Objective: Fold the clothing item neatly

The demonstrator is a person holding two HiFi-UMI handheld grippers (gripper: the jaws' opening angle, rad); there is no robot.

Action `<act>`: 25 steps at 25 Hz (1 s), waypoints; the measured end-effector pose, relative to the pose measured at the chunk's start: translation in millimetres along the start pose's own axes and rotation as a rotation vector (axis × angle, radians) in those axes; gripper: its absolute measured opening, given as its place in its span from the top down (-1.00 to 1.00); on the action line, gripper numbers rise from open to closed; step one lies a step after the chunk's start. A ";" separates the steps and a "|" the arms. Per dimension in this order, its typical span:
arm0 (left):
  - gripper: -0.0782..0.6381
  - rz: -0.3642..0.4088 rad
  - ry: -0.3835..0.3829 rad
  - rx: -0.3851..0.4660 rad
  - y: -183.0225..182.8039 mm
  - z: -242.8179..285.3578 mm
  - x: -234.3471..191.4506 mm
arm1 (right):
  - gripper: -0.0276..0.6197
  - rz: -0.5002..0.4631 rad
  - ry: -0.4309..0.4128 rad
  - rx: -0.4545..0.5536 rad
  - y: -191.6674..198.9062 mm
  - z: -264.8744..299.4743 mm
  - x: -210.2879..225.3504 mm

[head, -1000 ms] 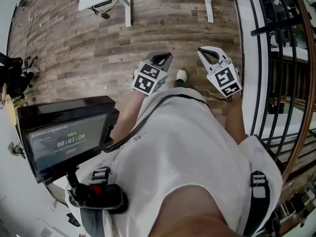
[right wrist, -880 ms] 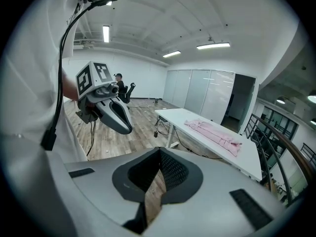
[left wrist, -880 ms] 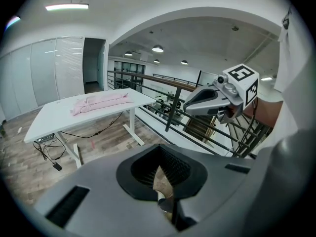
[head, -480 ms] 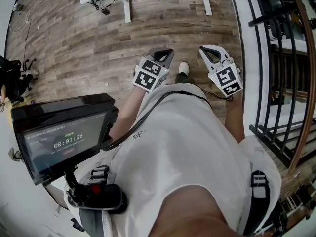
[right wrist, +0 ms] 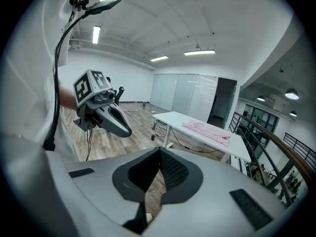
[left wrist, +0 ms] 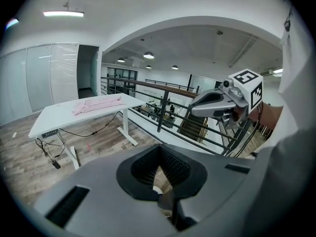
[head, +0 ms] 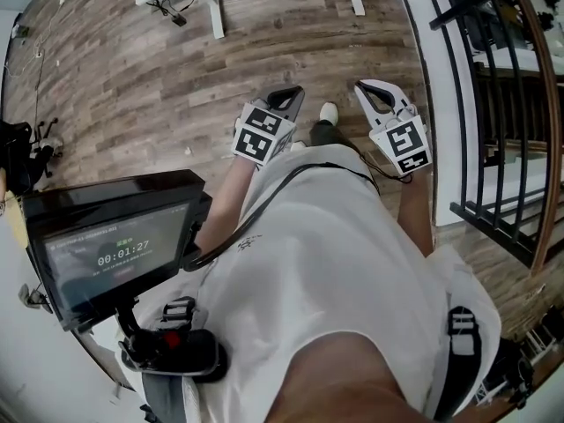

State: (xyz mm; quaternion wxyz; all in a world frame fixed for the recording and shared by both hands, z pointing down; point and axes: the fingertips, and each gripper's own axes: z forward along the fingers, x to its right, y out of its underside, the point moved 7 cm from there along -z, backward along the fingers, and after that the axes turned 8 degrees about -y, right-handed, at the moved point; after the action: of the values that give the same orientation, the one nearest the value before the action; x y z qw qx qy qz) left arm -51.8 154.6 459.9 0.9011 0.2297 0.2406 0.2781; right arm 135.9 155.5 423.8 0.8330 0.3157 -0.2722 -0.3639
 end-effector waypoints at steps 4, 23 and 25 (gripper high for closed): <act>0.78 -0.005 0.002 0.034 -4.7 0.1 0.4 | 0.91 -0.001 0.025 0.012 1.4 -6.5 -1.2; 0.78 -0.088 -0.225 0.298 -52.6 -25.3 -31.1 | 0.91 0.166 0.044 0.291 -44.3 10.6 40.8; 0.78 -0.116 -0.252 0.316 -51.8 -29.5 -37.8 | 0.91 0.166 0.046 0.298 -46.9 15.8 43.0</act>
State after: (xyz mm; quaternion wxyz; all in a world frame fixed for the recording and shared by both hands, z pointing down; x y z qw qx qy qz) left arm -75.8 101.4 420.1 0.8914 0.3869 0.1794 0.1538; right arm 130.0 91.8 409.7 0.8100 0.4205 -0.3294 -0.2420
